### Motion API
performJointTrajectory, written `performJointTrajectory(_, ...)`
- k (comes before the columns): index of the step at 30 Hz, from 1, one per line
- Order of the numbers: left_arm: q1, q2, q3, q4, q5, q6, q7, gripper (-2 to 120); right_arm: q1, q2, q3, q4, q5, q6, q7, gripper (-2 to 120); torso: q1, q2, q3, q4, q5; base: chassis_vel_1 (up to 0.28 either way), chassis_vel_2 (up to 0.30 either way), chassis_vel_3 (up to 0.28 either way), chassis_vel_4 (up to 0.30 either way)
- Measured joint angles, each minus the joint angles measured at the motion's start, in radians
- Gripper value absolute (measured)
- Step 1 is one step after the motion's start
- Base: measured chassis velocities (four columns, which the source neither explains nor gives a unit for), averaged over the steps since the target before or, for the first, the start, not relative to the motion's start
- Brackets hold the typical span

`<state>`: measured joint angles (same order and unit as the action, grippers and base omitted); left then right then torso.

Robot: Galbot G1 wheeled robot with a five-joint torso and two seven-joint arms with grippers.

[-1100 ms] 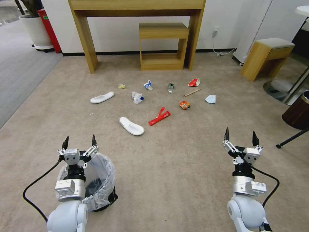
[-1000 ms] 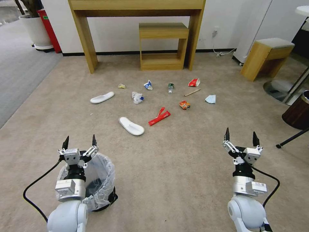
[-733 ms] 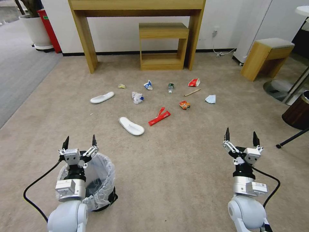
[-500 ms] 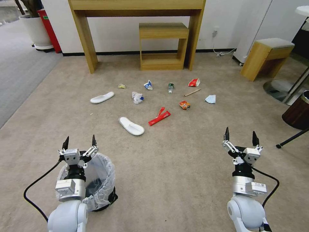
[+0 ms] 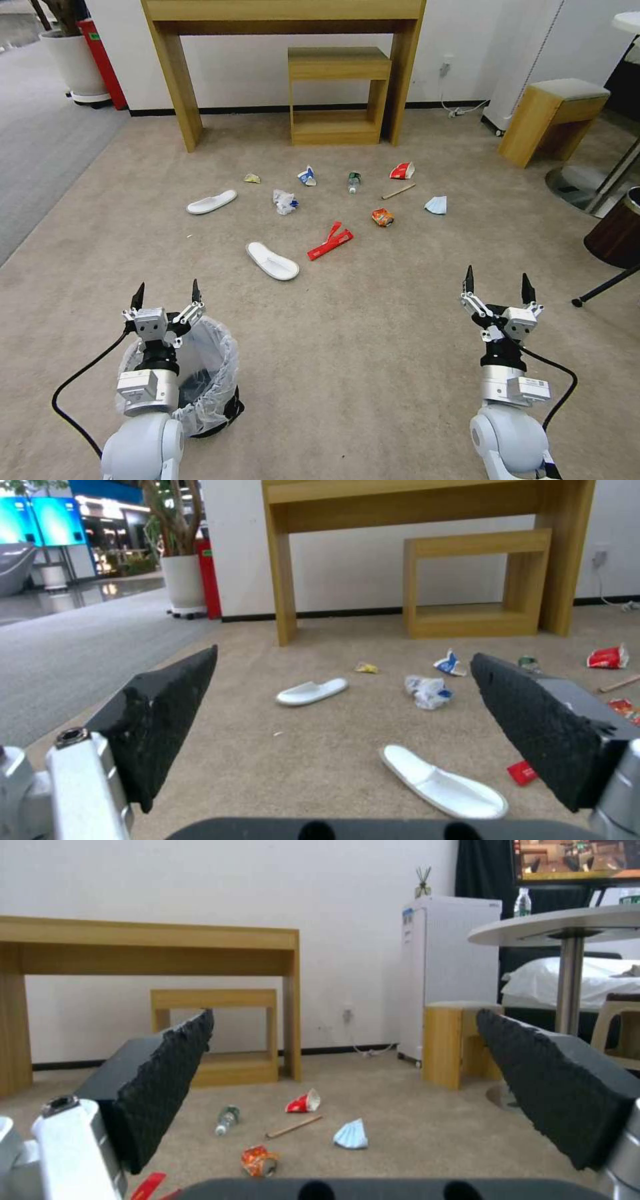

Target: Pick up the trash bin and place the garbage on the floor into it.

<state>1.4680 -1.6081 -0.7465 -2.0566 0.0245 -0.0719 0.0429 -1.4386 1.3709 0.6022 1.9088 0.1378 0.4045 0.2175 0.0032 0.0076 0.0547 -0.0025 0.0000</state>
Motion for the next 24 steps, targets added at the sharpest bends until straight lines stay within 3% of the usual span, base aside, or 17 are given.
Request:
performJointTrajectory(8, -0.002, 0.000, 0.001, 0.006, 0.003, -0.001, 0.000, 100, 0.004, 0.000, 0.001, -0.010, -0.002, 0.002, 0.002, 97, 0.000, 0.000, 0.000, -0.0001, 0.0000, 0.011, 0.013, -0.012, -0.016)
performJointTrajectory(24, -0.002, 0.000, 0.000, 0.011, 0.006, -0.006, 0.000, 100, 0.007, 0.001, 0.002, -0.019, -0.006, 0.018, -0.003, 100, 0.000, 0.000, 0.000, 0.0002, 0.0000, 0.119, 0.113, -0.106, -0.101)
